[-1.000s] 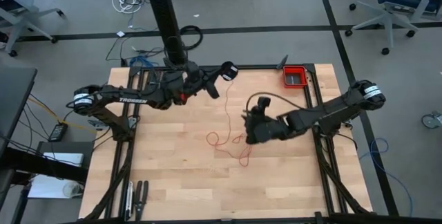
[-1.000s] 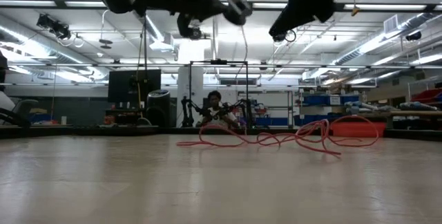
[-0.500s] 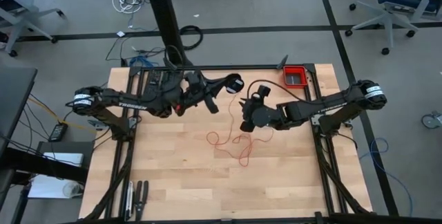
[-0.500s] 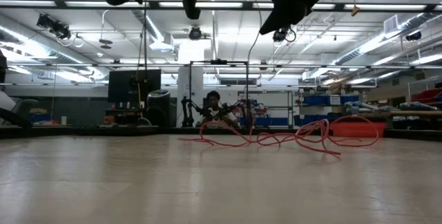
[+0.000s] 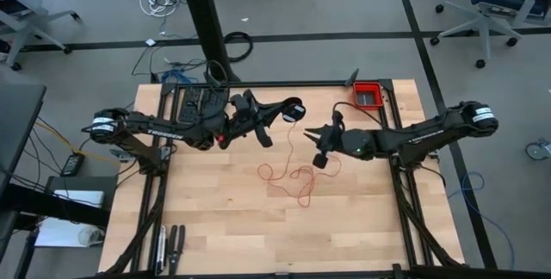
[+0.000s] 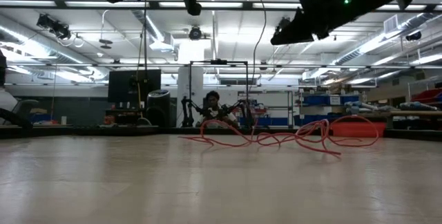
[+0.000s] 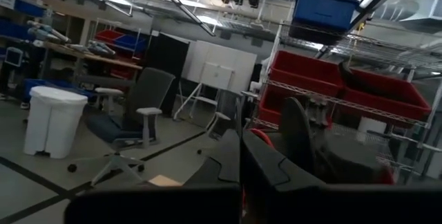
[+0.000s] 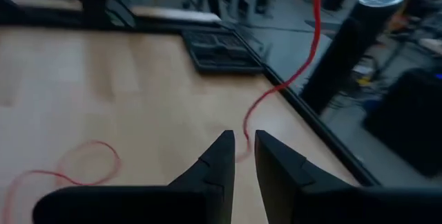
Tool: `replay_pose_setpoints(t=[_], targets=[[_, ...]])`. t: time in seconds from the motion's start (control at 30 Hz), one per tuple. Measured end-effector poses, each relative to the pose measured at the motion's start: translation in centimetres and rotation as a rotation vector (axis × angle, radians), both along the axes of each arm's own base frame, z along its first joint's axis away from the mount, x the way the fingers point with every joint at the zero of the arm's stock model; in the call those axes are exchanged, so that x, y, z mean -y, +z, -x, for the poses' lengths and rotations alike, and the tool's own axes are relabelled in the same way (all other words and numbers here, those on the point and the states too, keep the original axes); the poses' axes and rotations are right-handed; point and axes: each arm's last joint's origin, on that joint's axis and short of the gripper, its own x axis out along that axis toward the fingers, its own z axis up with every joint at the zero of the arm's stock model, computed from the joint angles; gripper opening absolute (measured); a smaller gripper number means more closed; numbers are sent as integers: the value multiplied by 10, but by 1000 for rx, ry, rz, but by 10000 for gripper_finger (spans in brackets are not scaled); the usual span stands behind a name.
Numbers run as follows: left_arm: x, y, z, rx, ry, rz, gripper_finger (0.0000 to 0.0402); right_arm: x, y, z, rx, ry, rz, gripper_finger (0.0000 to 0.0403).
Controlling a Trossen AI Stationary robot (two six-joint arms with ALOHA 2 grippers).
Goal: Coil cords
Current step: Coil the red wire on the black spool
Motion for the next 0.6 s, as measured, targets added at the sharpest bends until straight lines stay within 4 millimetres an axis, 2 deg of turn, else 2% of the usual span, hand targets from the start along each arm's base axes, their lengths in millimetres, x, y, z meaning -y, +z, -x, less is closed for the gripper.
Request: replay_pose_setpoints(t=[0.13, 0.3, 0.47, 0.6], targets=[[6, 0, 0, -1, -16, -5, 5, 7, 2, -5, 52, 50, -36, 61], [8, 1, 0, 13, -23, -5, 5, 18, 1, -9, 63, 18, -32, 68], [9, 1, 0, 13, -24, -4, 5, 20, -1, -15, 84, 62, -39, 68], [9, 2, 0, 22, -21, -3, 5, 21, -9, -20, 63, 72, -43, 68]])
